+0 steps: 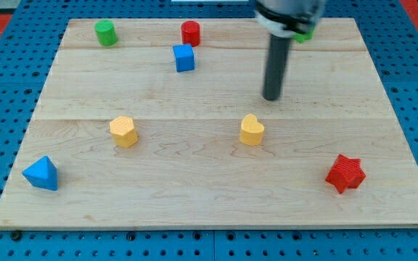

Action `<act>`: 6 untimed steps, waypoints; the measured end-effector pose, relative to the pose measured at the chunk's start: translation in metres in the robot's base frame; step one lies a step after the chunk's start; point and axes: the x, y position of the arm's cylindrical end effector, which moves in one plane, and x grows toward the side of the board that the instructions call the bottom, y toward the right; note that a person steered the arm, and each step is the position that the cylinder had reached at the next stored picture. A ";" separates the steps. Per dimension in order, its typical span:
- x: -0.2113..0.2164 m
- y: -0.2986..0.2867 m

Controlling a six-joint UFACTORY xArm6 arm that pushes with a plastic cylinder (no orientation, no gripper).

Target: Slide the yellow heart below the blue cube

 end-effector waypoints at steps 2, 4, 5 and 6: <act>0.101 -0.042; 0.067 -0.057; 0.045 -0.067; 0.031 -0.066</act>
